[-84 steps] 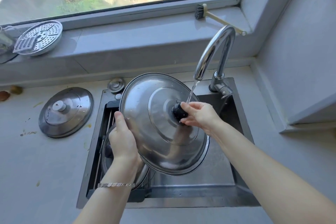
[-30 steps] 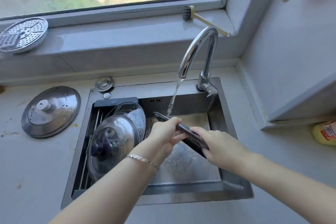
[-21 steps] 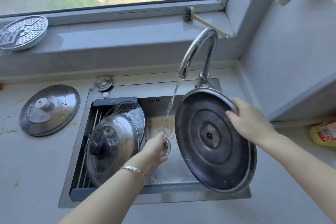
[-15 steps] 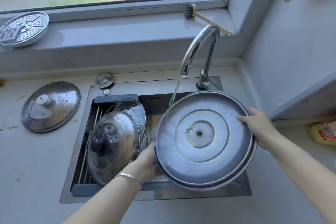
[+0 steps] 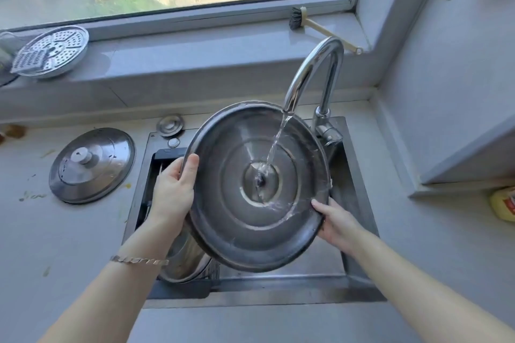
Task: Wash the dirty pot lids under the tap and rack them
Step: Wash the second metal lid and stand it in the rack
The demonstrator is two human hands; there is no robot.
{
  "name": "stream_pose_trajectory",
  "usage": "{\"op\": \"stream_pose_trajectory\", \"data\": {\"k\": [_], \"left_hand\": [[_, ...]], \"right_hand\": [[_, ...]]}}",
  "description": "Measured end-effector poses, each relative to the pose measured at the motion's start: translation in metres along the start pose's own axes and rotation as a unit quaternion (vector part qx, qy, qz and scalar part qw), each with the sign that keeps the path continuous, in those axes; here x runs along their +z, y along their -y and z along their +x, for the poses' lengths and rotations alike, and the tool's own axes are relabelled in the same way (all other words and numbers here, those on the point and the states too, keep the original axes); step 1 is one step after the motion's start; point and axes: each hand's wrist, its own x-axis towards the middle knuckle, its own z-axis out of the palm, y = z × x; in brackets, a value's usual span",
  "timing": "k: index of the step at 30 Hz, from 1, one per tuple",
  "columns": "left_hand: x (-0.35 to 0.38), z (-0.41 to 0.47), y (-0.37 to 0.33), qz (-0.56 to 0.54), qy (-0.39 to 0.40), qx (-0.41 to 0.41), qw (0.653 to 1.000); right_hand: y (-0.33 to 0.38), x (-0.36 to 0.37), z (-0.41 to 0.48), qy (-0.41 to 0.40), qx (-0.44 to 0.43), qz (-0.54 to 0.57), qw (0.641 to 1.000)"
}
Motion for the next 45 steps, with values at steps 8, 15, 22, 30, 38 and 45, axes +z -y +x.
{"op": "stream_pose_trajectory", "data": {"k": [8,15,22,30,38,45], "left_hand": [[0.008,0.020,0.052,-0.216,0.047,-0.220,0.950],[0.040,0.018,0.067,-0.153,0.080,-0.346,0.922],[0.013,0.025,0.050,0.010,-0.029,-0.183,0.983],[-0.002,0.032,0.025,0.113,-0.050,-0.036,0.992],[0.001,0.022,0.003,0.161,-0.038,0.004,0.986],[0.028,0.007,-0.018,0.104,0.080,-0.090,0.987]], "right_hand": [[0.083,0.016,-0.039,-0.071,-0.280,-0.248,0.925],[0.141,0.029,-0.070,-0.129,-0.318,-0.397,0.851],[0.104,-0.010,-0.016,-0.176,-0.112,-0.443,0.872],[0.082,0.032,0.041,-0.153,-0.128,-0.144,0.969],[0.092,0.064,0.042,-0.153,-0.108,-0.231,0.955],[0.058,0.088,-0.056,0.124,-0.087,-0.618,0.772]]}}
